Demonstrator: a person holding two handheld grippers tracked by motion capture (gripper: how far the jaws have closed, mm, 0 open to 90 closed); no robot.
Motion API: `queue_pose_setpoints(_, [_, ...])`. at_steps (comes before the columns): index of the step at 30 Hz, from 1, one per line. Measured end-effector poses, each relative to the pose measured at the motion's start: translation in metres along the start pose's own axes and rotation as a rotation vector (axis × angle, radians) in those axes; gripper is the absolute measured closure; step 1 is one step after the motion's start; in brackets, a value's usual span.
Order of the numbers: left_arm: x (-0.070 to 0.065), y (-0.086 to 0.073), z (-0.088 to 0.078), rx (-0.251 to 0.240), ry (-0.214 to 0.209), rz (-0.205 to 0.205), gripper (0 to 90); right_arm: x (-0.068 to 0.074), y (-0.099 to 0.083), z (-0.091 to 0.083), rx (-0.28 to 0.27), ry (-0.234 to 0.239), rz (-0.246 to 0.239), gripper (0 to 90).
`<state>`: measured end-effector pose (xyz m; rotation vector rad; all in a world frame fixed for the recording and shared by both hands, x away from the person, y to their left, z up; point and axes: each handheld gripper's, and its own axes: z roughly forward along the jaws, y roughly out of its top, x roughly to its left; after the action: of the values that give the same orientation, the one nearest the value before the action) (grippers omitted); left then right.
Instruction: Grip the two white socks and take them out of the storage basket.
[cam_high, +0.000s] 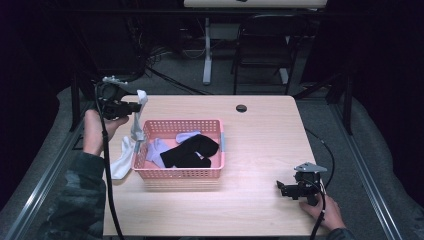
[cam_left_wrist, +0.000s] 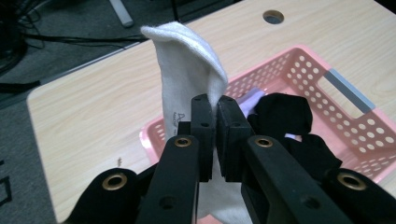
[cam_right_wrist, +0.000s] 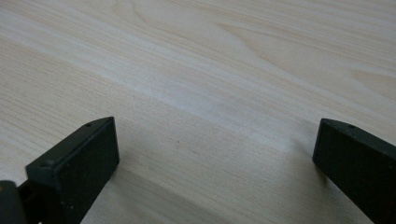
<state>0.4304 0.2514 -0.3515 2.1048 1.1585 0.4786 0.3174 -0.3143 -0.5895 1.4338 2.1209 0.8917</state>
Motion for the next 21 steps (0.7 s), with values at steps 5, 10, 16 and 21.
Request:
queue_pose_setpoints(5, [0.014, -0.008, -0.012, -0.005, 0.035, -0.024, 86.4, 0.0, 0.0, 0.0, 0.0, 0.0, 0.0, 0.0])
queue_pose_setpoints(10, [0.027, -0.02, -0.021, -0.01, 0.052, -0.06, 86.4, 0.0, 0.0, 0.0, 0.0, 0.0, 0.0, 0.0])
queue_pose_setpoints(16, [0.043, -0.037, -0.027, 0.005, 0.071, -0.099, 86.4, 0.0, 0.0, 0.0, 0.001, 0.0, 0.0, 0.0])
queue_pose_setpoints(21, [0.057, -0.054, -0.027, 0.018, 0.079, -0.134, 86.4, 0.0, 0.0, 0.0, 0.001, -0.001, 0.001, 0.0])
